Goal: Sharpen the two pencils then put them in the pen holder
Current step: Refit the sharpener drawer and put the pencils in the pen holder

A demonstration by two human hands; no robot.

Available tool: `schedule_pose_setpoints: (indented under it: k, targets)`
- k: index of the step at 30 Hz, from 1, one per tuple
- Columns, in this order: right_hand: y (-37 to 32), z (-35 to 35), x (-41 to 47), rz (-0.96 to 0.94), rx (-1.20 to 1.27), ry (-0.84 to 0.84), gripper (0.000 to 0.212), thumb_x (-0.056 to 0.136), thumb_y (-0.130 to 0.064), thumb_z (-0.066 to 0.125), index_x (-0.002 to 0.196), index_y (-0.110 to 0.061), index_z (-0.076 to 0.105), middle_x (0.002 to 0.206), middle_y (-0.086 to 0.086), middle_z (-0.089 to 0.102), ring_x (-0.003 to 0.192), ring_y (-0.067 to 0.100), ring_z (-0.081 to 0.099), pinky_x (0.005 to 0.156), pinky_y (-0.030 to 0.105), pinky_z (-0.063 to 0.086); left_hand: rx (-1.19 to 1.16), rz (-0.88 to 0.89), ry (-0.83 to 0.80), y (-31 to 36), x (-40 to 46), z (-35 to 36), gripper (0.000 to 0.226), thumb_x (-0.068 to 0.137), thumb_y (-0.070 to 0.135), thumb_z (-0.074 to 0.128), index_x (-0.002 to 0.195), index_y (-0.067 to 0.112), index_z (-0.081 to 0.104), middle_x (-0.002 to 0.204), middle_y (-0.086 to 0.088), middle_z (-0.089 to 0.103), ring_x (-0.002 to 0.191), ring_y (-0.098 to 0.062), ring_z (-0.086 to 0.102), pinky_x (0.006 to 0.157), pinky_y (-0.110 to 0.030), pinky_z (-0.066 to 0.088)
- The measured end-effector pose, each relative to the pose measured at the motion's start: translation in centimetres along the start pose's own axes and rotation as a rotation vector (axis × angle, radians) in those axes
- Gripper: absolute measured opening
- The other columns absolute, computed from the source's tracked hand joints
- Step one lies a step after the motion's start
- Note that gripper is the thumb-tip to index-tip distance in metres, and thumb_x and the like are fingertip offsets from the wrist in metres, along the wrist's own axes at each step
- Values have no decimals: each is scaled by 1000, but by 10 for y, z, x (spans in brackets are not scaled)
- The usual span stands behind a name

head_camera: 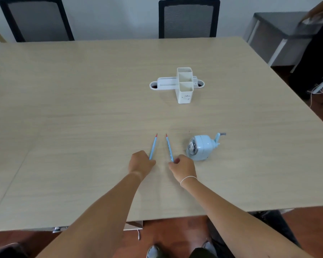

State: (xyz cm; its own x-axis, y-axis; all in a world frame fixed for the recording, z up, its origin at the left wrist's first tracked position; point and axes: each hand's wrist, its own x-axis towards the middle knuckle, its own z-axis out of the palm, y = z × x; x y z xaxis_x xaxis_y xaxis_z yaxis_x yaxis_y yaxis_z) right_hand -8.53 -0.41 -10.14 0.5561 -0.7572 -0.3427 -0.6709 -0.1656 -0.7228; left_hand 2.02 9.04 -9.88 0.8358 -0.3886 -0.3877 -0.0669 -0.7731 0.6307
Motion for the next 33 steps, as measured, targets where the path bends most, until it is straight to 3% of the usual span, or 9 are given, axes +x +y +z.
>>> schedule_pose_setpoints:
  k: [4, 10, 15, 18, 22, 29, 33]
  targets:
    - [-33, 0, 1, -24, 183, 7, 9, 76, -10, 57, 70, -10, 51, 59, -2, 46, 57, 20, 45, 46, 23, 34, -143, 22, 30, 3, 6, -18, 7, 75, 13, 63, 78, 12, 58, 76, -5, 59, 64, -23, 55, 67, -36, 56]
    - [-84, -29, 14, -100, 409, 95, 18, 74, -8, 59, 62, -15, 48, 59, -4, 49, 57, 18, 47, 50, 22, 38, -274, 141, 44, 30, 16, -47, 24, 81, 5, 57, 104, 6, 63, 64, 3, 55, 55, -16, 52, 39, -12, 45]
    - [-116, -76, 34, -207, 475, 119, 20, 75, -3, 57, 65, -17, 46, 62, 2, 46, 52, 18, 47, 45, 24, 42, -335, 176, 58, 59, 29, -59, 11, 80, 6, 59, 87, 14, 60, 65, 3, 56, 65, -24, 55, 76, -42, 59]
    - [-123, -105, 52, -263, 447, 122, 15, 76, -1, 57, 81, -13, 48, 68, 4, 47, 50, 16, 49, 41, 20, 46, -392, 186, 66, 80, 38, -58, 16, 79, 7, 59, 72, 21, 55, 61, 2, 54, 57, -19, 53, 75, -47, 58]
    - [-118, -136, 86, -296, 407, 105, 17, 77, 0, 55, 87, -12, 50, 64, 2, 46, 52, 17, 50, 46, 22, 49, -434, 208, 65, 111, 48, -51, 19, 80, 7, 59, 69, 21, 54, 60, 1, 53, 59, -20, 52, 74, -46, 58]
    - [-87, -164, 154, -268, 360, 59, 11, 80, -5, 51, 72, -13, 54, 70, 13, 54, 54, 25, 54, 55, 28, 52, -493, 233, 94, 181, 82, -29, 21, 81, 4, 56, 65, 16, 53, 64, 1, 49, 72, -25, 52, 74, -52, 58]
    - [-72, -171, 192, -212, 372, 2, 13, 83, -9, 51, 71, -9, 55, 65, 11, 55, 51, 23, 52, 59, 35, 52, -455, 274, 130, 226, 106, -16, 15, 82, 1, 56, 73, 12, 52, 65, 2, 49, 67, -21, 51, 78, -49, 58]
